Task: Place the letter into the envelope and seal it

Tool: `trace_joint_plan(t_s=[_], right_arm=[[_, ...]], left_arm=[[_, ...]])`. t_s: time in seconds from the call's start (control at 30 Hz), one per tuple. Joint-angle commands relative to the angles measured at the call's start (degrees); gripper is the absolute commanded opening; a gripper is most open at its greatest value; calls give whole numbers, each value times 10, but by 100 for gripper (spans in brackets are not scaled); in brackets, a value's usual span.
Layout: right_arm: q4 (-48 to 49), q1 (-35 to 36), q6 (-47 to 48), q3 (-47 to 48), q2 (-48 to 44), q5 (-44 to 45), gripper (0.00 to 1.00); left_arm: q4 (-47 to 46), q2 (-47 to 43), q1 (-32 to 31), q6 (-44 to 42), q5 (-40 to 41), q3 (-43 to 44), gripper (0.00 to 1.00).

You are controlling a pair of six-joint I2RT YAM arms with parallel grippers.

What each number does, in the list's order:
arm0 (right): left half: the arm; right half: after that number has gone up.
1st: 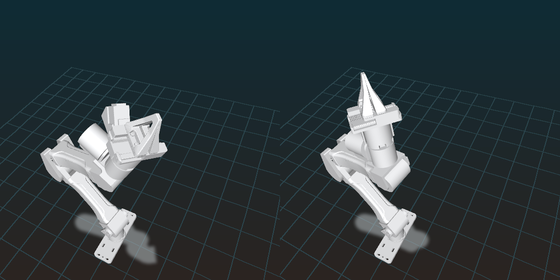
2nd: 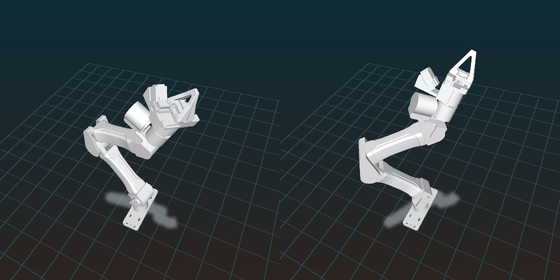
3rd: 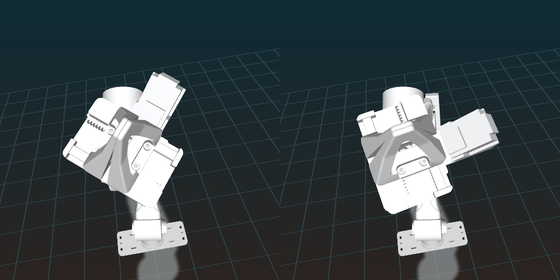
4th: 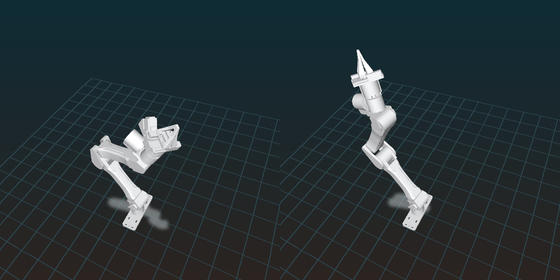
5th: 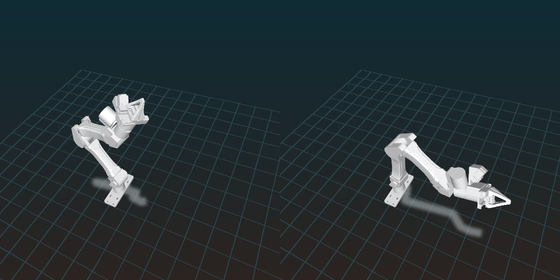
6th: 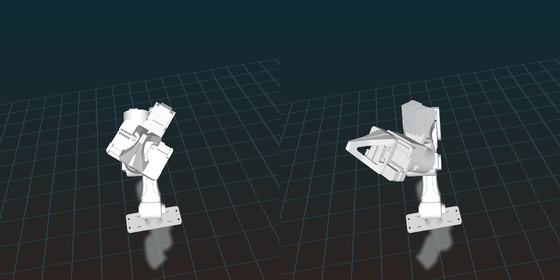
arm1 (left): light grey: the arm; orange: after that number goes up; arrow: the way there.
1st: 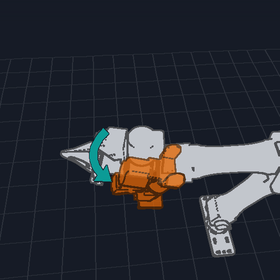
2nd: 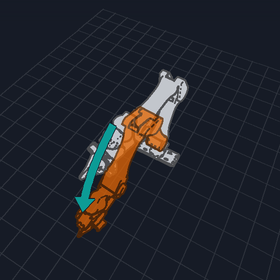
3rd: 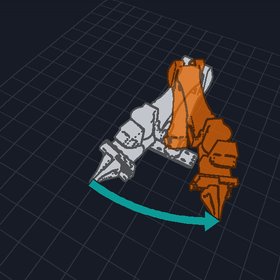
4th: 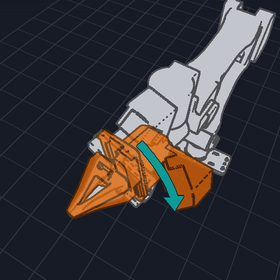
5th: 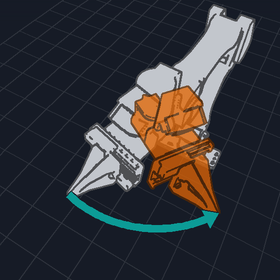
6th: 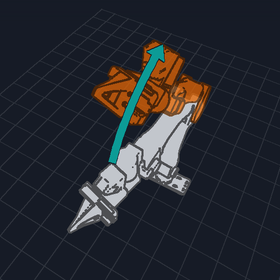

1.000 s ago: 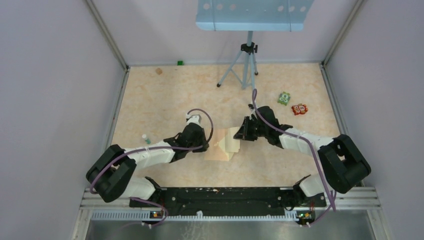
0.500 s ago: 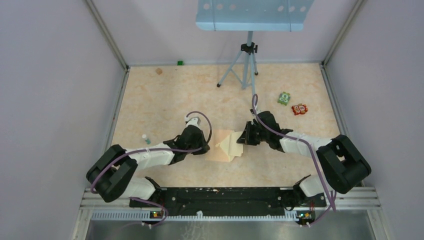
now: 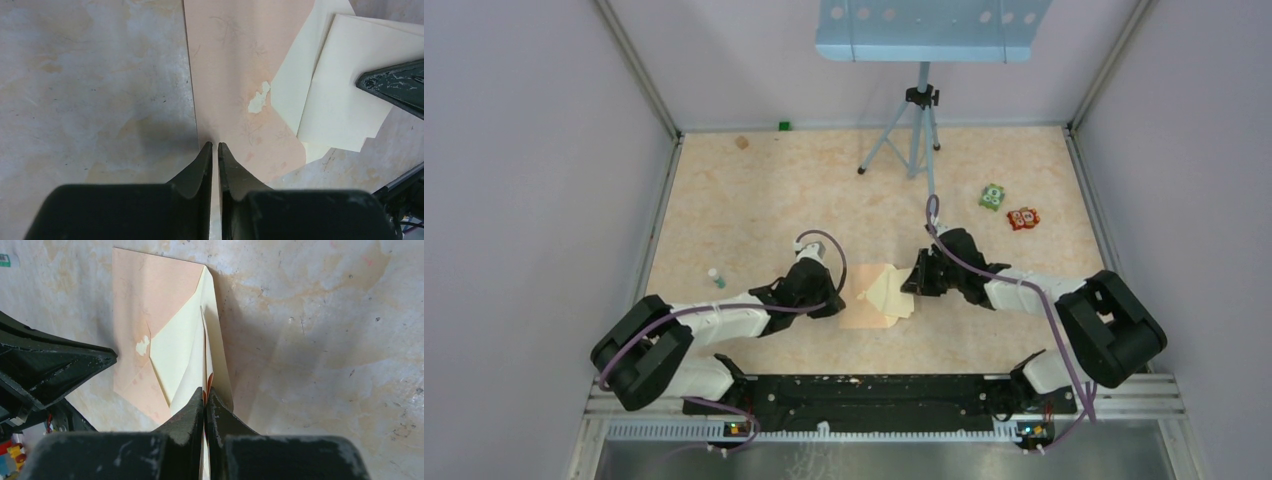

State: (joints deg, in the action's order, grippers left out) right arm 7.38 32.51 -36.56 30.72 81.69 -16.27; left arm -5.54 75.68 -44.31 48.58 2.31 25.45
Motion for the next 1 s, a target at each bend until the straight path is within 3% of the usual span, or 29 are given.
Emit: trace_joint_plan(t_s=[0.0,0.7,0.87,0.97], right_arm=[[23,3,30,-3,-24,9,0],[-7,3,42,49,51,-53,0],[-29,3,61,58,52,-44,0],[-40,3,65,64,58,-45,0]], left_arm=[[13,-17,-5,15,-9,-11,12],[32,-34,-33,32,11,-1,9],[91,-60,-32,-26,46,38,22],[81,-64,-31,-58,53,43,28]])
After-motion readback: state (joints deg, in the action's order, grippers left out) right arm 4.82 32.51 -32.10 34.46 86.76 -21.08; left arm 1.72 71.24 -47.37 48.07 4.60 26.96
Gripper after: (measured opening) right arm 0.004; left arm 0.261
